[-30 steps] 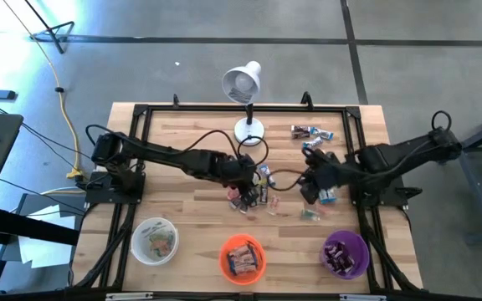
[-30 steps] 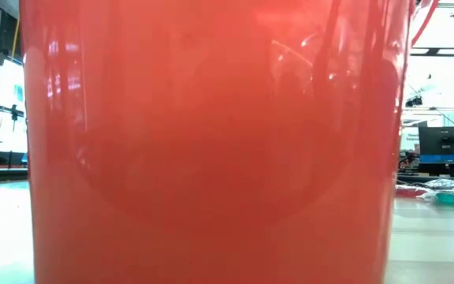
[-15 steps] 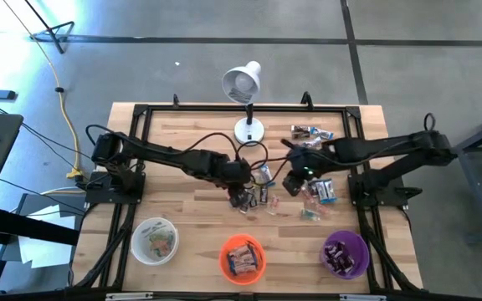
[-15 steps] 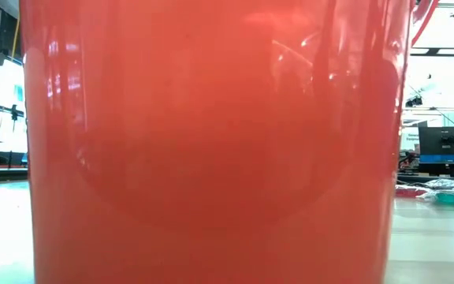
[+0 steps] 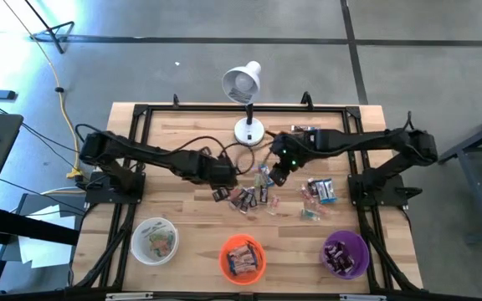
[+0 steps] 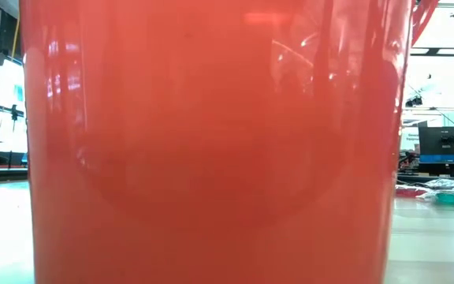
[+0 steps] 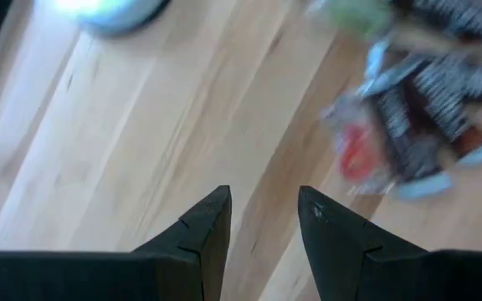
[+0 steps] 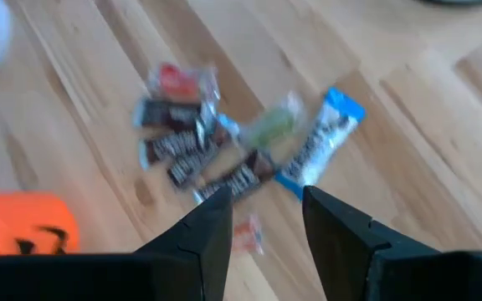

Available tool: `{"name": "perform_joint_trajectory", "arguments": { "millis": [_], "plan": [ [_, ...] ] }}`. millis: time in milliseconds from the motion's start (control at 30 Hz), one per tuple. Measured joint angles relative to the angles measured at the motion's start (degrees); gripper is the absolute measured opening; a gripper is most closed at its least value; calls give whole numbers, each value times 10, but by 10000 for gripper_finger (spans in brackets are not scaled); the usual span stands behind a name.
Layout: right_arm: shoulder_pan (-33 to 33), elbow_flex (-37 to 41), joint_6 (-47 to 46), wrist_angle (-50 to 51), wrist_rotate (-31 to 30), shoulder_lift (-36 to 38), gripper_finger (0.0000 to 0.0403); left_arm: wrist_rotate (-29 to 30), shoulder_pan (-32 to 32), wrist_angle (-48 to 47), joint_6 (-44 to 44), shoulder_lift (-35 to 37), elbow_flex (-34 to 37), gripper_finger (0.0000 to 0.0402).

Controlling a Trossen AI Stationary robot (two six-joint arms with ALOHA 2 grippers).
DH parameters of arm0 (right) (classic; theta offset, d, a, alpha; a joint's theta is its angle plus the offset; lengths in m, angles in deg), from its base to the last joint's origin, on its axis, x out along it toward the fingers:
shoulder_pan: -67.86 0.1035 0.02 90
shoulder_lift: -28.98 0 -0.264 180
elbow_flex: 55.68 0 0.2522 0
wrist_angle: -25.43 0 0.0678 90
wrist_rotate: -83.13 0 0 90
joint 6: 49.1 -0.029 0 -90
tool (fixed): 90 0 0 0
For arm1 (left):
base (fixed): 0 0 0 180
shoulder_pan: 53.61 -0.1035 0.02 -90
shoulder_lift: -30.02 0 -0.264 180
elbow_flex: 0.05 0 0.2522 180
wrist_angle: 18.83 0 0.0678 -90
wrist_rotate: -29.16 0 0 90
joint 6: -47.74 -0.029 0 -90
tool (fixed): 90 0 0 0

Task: Organize candy in baskets
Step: Put the white chocolate bar into the orange bucket

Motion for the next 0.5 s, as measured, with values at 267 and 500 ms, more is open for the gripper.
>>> {"name": "perform_joint_trajectory", "arguments": {
  "millis": [267, 500],
  "plan": [
    [-42, 0, 11, -24, 3, -13, 140, 7, -1, 2, 88, 120, 162, 129],
    [-67, 0, 37, -53, 48, -76, 140, 31, -1, 5, 156, 229, 238, 129]
  ]
}}
